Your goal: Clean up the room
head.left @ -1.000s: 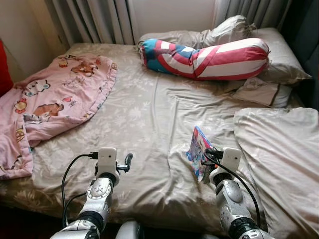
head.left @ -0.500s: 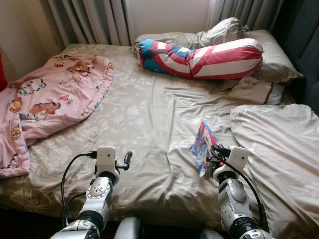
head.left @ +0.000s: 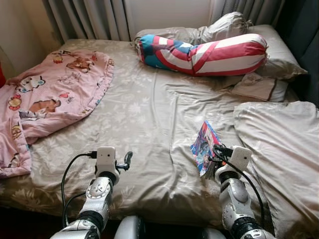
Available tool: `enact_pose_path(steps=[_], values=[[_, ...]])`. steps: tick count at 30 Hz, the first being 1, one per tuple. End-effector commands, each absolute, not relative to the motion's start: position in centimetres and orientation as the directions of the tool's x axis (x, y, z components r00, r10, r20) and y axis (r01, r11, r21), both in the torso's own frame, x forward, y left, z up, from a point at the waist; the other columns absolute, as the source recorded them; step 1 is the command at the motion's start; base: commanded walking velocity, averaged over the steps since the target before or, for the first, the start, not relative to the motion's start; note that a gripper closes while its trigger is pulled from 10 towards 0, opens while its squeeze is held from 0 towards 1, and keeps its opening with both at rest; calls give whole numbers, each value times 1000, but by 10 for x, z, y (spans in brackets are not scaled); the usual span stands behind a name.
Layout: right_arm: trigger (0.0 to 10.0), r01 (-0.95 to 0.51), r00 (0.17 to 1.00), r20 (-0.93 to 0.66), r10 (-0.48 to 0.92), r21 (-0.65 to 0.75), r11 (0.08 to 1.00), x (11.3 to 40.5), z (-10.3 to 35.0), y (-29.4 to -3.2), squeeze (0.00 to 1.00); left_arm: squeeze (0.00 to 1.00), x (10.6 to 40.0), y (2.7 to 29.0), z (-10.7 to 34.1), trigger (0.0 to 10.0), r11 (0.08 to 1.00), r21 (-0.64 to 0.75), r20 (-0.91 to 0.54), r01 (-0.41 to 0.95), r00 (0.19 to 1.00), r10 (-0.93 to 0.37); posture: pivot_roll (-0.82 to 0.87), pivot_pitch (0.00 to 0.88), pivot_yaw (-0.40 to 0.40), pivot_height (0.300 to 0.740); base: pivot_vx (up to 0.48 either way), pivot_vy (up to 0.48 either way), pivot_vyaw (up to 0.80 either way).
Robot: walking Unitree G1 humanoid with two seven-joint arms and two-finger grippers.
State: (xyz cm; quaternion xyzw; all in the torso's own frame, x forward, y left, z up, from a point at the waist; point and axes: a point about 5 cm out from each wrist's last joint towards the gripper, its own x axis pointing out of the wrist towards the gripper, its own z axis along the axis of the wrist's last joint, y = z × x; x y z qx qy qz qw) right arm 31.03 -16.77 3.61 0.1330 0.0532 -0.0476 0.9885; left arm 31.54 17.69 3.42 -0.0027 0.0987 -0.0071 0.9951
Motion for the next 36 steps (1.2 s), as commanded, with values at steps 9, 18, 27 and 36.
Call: enact_pose_path(steps=[9, 18, 27, 36], values=[[10000, 122, 992, -55, -111, 251, 960, 320, 51, -177, 0, 0, 313, 180, 32, 10000, 1000, 3, -203, 20, 979, -19, -87, 60, 43, 646, 330, 0, 0], [10000, 105, 994, -59, -93, 262, 959, 320, 50, -173, 0, 0, 313, 180, 32, 10000, 1000, 4, -202, 23, 979, -21, -84, 58, 46, 646, 295, 0, 0], [10000, 125, 989, -115, -89, 354, 927, 324, 47, -176, 0, 0, 310, 181, 30, 10000, 999, 15, -201, 32, 979, -28, -73, 80, 53, 646, 0, 0, 0], [10000, 169, 979, -179, -102, 412, 895, 324, 41, -180, 0, 0, 299, 187, 26, 10000, 998, 35, -181, 50, 983, -43, -26, 152, 74, 646, 0, 0, 0]])
